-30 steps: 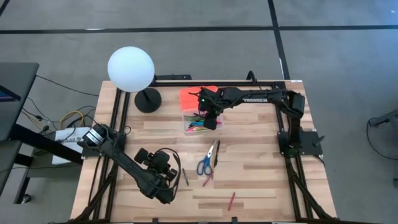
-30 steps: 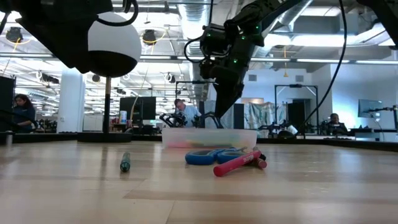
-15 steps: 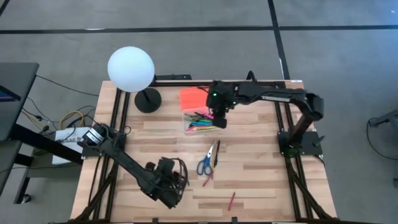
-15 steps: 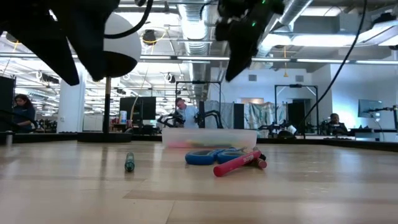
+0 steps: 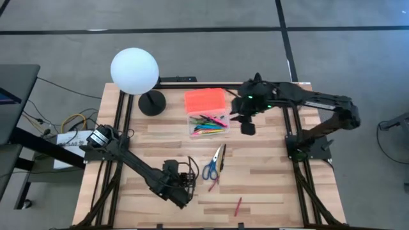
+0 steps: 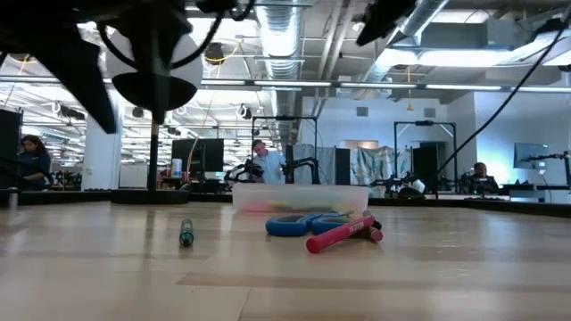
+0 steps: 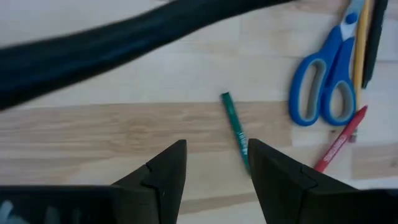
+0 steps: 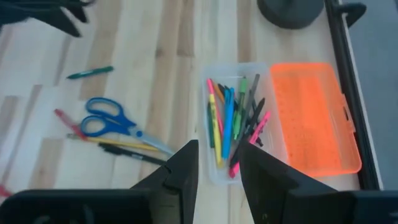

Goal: Pick & place school supplies into a supply box
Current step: Put the green crayon into the supply box

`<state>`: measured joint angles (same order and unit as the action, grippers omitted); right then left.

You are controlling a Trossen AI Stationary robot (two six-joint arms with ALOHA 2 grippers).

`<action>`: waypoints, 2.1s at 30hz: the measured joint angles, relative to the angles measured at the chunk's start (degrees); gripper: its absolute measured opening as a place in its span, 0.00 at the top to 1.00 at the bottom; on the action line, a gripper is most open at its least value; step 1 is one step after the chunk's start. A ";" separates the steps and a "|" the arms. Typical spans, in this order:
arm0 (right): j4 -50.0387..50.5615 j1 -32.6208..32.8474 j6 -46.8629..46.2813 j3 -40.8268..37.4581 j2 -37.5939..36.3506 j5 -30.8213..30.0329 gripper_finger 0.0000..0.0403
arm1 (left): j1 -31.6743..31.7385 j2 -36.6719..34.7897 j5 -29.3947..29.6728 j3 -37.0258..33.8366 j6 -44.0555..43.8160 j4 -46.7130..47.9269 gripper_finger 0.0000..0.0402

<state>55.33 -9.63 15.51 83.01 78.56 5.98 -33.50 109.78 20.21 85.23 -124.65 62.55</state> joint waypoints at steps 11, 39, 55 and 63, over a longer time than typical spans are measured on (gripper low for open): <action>0.91 3.15 1.05 -11.89 -18.65 -1.81 0.73 | 4.67 1.40 1.08 -0.07 4.93 -0.58 0.59; 1.70 5.88 -6.10 -19.81 -39.27 -2.85 0.73 | 8.17 12.65 -16.57 0.33 9.07 -14.70 0.61; 2.60 5.88 -8.04 -19.81 -39.25 -3.12 0.73 | 8.13 12.72 -18.75 0.15 17.86 -14.66 0.91; 2.60 5.88 -8.23 -19.81 -39.20 -3.10 0.73 | 9.75 12.74 -21.98 0.33 46.27 -10.32 0.93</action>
<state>57.93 -3.75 7.28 63.20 39.35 2.87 -23.74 122.52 -1.77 85.56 -78.38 52.23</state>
